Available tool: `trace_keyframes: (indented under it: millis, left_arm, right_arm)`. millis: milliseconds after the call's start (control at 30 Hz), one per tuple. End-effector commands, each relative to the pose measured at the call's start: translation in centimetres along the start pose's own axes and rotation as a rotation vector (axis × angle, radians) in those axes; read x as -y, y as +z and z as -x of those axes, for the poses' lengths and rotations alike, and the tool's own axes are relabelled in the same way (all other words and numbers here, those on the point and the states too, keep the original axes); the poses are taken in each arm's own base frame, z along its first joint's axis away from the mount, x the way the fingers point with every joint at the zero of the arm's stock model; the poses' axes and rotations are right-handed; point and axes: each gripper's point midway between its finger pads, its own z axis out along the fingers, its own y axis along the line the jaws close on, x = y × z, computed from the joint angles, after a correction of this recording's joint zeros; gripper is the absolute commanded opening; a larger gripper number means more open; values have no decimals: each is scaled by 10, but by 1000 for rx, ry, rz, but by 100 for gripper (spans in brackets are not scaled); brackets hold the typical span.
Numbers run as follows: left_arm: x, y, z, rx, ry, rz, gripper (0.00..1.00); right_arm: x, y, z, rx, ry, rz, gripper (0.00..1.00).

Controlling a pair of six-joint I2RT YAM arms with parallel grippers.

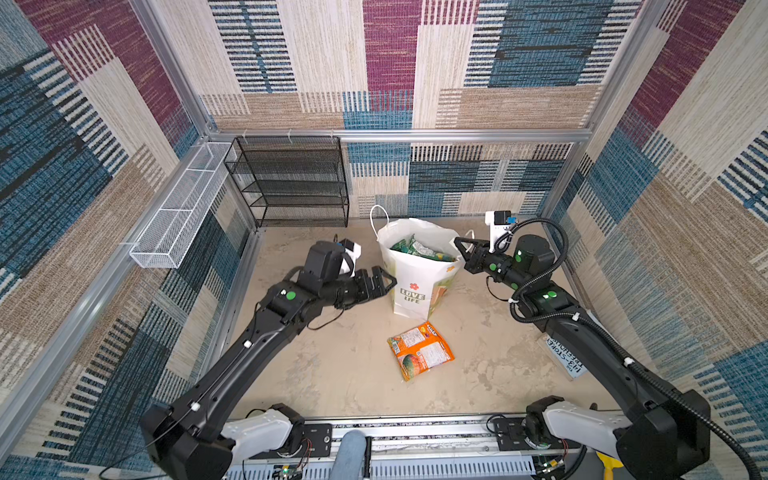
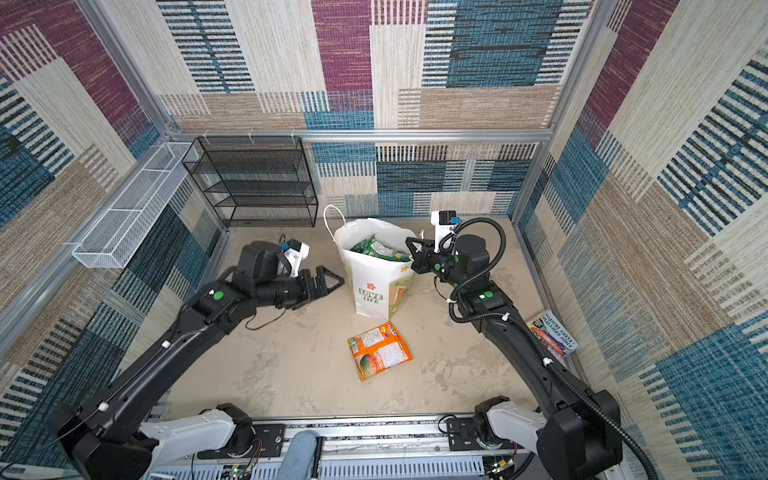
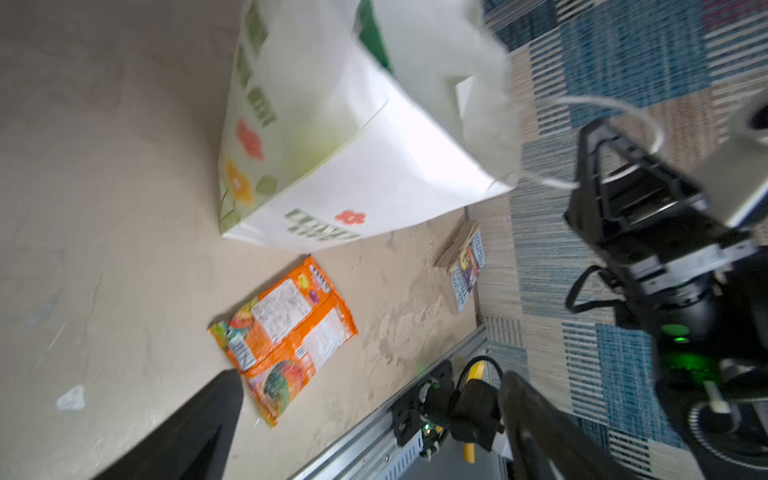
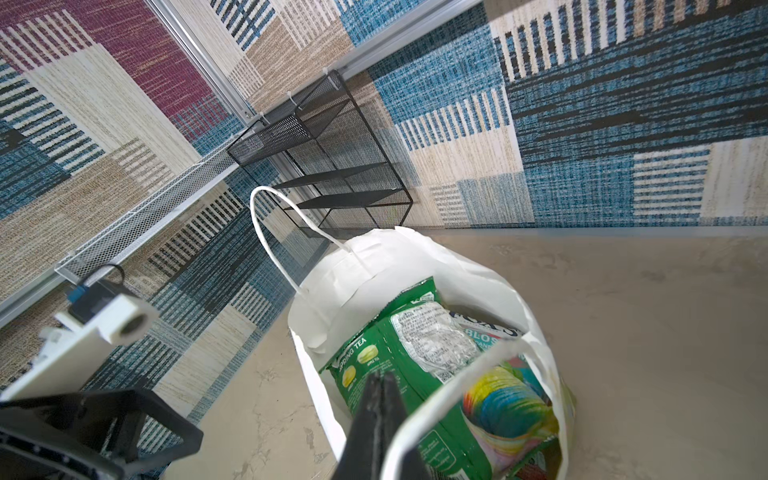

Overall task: Place the snacks into the paper bag
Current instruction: 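Move the left gripper from the bag down to the orange packet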

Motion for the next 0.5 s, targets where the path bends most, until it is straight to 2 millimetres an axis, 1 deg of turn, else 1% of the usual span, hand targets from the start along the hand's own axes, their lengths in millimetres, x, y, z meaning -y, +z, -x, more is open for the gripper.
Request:
trace_keyframes:
  millis: [0, 100, 200, 333, 467]
  left_arm:
    - [-26, 12, -17, 39, -128, 0, 99]
    - [-55, 31, -52, 6, -196, 4, 100]
    - [-76, 52, -83, -42, -242, 17, 96]
    - [-81, 79, -114, -87, -245, 14, 91]
    - [-81, 106, -135, -139, -246, 26, 87]
  right_arm:
    - [-5, -2, 5, 21, -1, 19, 2]
    - [-4, -2, 5, 20, 1, 18, 2]
    - [-4, -1, 4, 18, 3, 19, 2]
    - [-3, 1, 2, 12, 10, 21, 1]
    - [-2, 2, 1, 8, 11, 20, 1]
